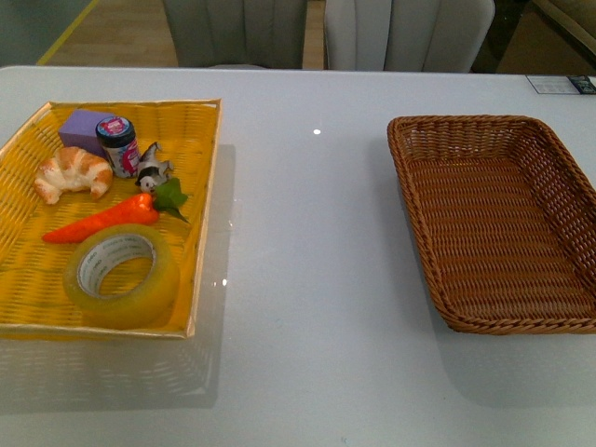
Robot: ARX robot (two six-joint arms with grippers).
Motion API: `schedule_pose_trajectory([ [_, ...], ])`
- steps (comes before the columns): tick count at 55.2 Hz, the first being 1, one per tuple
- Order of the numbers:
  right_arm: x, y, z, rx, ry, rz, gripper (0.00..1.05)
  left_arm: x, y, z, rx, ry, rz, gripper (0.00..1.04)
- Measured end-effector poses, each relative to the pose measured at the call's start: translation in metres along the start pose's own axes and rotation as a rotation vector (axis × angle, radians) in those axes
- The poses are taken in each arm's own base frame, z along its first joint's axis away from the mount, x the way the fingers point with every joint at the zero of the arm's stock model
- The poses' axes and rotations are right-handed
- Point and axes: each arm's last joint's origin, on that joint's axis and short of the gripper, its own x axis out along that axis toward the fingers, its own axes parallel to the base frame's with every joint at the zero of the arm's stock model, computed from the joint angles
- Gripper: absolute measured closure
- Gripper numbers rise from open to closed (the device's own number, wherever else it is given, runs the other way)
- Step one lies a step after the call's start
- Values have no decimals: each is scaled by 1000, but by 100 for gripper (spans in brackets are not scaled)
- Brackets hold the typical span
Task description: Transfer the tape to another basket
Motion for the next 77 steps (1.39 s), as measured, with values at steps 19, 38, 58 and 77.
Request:
schedule_pose_trajectory([
  [19, 0, 0, 0, 0, 0, 0, 9, 37, -1, 6, -125, 454, -331, 9],
  [38, 0, 0, 0, 0, 0, 0, 9, 150, 5, -30, -7, 550, -220, 9],
  [58, 0, 0, 0, 0, 0, 0, 9, 203, 16, -99, 40, 774, -166, 9],
  [77, 0, 0, 0, 0, 0, 0, 9, 227, 21, -131, 157, 857, -191, 9],
])
